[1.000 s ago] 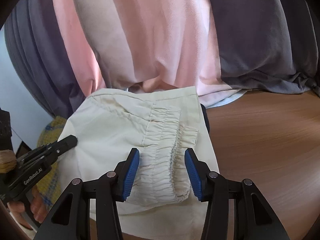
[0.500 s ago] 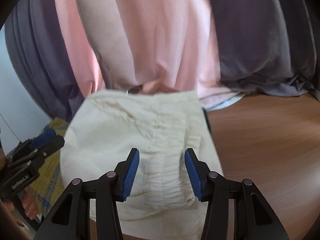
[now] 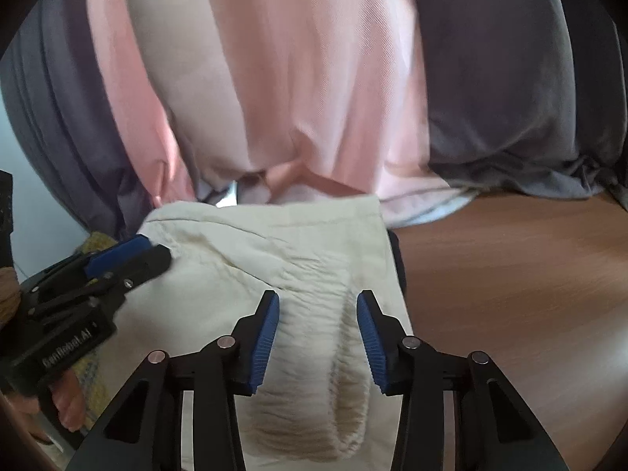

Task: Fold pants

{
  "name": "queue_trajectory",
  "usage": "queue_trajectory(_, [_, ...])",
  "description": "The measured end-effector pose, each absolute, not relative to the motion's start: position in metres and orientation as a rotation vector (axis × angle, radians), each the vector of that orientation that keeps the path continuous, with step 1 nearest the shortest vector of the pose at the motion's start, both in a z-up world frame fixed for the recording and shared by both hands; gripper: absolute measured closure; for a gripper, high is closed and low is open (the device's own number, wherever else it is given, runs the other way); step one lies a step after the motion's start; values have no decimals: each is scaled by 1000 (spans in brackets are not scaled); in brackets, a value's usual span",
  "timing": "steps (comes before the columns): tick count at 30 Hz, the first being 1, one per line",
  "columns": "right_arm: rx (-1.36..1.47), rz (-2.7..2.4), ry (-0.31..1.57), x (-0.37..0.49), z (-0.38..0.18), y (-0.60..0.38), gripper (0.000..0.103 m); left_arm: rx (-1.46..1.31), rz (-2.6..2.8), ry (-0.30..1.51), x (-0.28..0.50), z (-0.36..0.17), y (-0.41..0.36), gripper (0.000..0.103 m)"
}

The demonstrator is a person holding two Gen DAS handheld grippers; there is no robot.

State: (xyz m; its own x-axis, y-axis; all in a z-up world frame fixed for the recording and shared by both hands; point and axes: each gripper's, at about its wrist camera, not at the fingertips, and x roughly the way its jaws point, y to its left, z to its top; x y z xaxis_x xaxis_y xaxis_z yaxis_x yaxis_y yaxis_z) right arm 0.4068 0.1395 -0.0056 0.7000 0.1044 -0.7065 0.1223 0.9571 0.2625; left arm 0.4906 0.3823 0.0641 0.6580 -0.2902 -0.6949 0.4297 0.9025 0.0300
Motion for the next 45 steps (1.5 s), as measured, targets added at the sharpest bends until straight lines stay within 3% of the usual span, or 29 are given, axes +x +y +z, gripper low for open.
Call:
queue_trajectory(7, [333,-45,785,397,-9,135,60,181,-368,695,480,71,386,68])
queue_trajectory(10, [308,-63,752,382,5,135,59,166,-327,590,453,85,392,58])
queue_trajectory(15, [265,-76,667,348,32,136,50,213,-340,509,402,100,381,48])
queue_trajectory(25, [180,-47,584,277,61,136,32,204,-310,458,327,115,370,37])
queue_trajectory(30, [141,-50,559,239,64,125,28,170,-261,452,287,115,369,19])
queue_trajectory(32, [123,-48,552,223,65,120,22,156,-241,452,271,114,368,15])
queue_trajectory(45, [107,-13,537,134,73,93,15,136,-178,443,173,118,351,7])
